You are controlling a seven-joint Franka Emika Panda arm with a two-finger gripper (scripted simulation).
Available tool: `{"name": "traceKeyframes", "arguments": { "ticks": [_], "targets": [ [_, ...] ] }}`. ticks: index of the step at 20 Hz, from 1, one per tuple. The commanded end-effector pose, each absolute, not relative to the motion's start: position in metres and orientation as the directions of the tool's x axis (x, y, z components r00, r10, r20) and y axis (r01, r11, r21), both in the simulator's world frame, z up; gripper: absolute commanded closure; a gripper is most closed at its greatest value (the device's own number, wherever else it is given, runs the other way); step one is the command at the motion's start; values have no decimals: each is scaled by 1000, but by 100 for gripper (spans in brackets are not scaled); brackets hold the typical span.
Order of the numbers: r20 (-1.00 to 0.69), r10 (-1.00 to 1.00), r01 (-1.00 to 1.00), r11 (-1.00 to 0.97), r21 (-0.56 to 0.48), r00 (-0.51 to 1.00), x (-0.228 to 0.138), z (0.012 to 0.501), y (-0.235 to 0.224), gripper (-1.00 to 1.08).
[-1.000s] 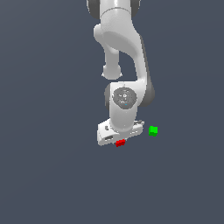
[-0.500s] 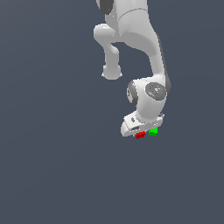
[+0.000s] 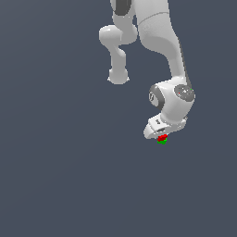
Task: Stack the red cube on top of the green cube.
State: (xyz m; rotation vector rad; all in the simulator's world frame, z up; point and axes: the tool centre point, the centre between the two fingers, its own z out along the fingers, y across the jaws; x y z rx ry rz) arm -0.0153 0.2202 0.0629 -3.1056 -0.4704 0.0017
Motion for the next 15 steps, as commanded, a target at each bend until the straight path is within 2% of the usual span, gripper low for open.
{"name": "traceKeyframes", "arguments": {
  "ticks": [1, 5, 6, 15],
  "targets": [
    [0, 294, 294, -956, 0, 956, -19, 61, 230, 108],
    [0, 294, 294, -956, 0, 956, -21, 60, 236, 108],
    [0, 294, 294, -956, 0, 956, -21, 60, 236, -92],
    [0, 294, 294, -956, 0, 956, -21, 60, 236, -92]
  ]
}}
